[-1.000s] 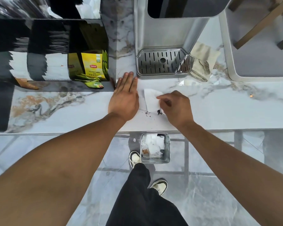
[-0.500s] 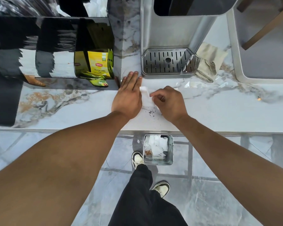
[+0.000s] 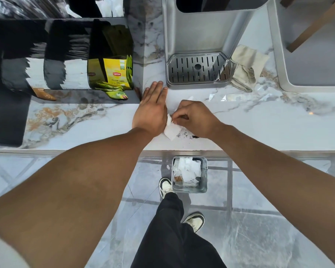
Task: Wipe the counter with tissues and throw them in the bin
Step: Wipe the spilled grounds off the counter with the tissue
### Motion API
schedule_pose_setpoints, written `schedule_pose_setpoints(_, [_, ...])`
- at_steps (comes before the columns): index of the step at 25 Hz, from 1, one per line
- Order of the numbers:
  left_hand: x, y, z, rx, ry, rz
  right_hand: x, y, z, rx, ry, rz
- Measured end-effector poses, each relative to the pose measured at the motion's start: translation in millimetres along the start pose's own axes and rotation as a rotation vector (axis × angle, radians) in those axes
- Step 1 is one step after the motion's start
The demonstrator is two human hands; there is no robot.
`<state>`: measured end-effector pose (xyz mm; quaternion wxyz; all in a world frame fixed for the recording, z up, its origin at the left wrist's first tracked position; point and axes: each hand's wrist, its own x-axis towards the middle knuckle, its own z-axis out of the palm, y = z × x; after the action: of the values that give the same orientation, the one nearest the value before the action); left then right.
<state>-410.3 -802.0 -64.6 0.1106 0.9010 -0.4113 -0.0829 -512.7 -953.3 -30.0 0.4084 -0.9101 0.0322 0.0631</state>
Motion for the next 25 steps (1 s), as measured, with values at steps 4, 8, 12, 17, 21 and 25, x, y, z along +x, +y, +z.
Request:
schedule_pose_setpoints(4, [0.7,1.1,-0.7,-0.024,0.03,-0.009,-16.4,-3.7,4.5,0.016,-0.191,-0.152])
schedule_pose_setpoints(8, [-2.2,2.1,-0.6,-0.029,0.056,-0.004,-31.2,2.4,-8.1,-0.067,-0.386,-0.156])
schedule_pose_setpoints(12, [-0.1,1.0,-0.4,-0.027,0.041,-0.008,-16.0,11.0,-30.1,-0.016,-0.146,-0.062])
schedule_pose_setpoints(17, [-1.0,0.2,1.1,-0.024,0.057,-0.024,1.1,33.7,-41.3,-0.148,0.273,0.263])
schedule_pose_setpoints(21, [-1.0,0.9,0.6,-0.015,0.049,-0.021,-27.4,24.9,-19.4,-0.053,0.391,0.353])
schedule_pose_setpoints(25, [-1.4,1.4,-0.9,-0.019,0.04,-0.018,-63.0,8.7,6.7,-0.009,0.402,0.423])
